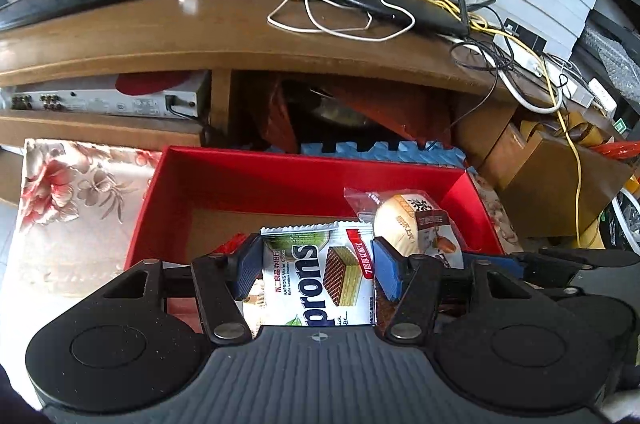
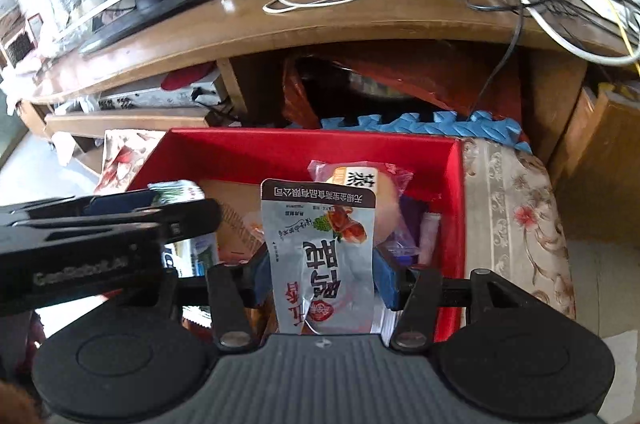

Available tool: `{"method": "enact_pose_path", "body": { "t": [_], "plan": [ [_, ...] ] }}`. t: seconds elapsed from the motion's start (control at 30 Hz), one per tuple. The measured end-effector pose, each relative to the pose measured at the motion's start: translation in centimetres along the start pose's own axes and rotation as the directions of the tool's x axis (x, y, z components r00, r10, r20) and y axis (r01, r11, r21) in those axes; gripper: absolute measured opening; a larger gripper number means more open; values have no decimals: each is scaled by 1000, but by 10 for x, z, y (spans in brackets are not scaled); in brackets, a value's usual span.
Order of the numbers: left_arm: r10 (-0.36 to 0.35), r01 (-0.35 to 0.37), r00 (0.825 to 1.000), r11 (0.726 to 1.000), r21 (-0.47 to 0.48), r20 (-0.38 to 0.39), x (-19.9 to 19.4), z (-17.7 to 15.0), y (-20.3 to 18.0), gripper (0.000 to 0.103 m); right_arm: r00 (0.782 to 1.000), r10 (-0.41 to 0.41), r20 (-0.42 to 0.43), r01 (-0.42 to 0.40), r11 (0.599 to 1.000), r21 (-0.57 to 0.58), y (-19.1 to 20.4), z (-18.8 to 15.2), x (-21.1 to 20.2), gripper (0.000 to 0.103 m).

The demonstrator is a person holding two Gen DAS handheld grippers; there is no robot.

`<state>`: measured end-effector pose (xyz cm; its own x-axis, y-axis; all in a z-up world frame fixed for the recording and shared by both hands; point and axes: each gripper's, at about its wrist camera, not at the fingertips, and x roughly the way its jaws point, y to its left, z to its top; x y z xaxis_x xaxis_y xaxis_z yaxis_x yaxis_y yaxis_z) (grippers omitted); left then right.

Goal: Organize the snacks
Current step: 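Lower both packs into the red box and open both grippers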

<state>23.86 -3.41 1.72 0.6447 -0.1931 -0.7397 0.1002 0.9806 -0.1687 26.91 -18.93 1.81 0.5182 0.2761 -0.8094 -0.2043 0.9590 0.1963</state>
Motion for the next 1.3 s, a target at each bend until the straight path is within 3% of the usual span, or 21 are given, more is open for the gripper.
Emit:
{"method": "enact_pose_path", "body": {
  "t": [0.13, 0.63, 1.07, 1.3],
  "plan": [
    [7, -7, 1000, 1000, -15, 6, 1, 3, 3, 67, 1000, -1, -2, 1, 1000, 8, 0, 2, 3, 51],
    [73, -73, 996, 997, 5, 50, -14, 1, 6, 86, 997, -67, 45, 65, 997, 32, -5, 1, -14, 59],
    [158, -172, 977, 981, 93, 140, -53, -30, -13, 101, 995, -71, 73, 63, 992, 108, -9, -21, -51, 61],
    [155, -171, 975, 981, 94, 160, -70, -51, -16, 103, 995, -64, 81, 55, 992, 111, -1, -46, -72, 62]
  ]
}}
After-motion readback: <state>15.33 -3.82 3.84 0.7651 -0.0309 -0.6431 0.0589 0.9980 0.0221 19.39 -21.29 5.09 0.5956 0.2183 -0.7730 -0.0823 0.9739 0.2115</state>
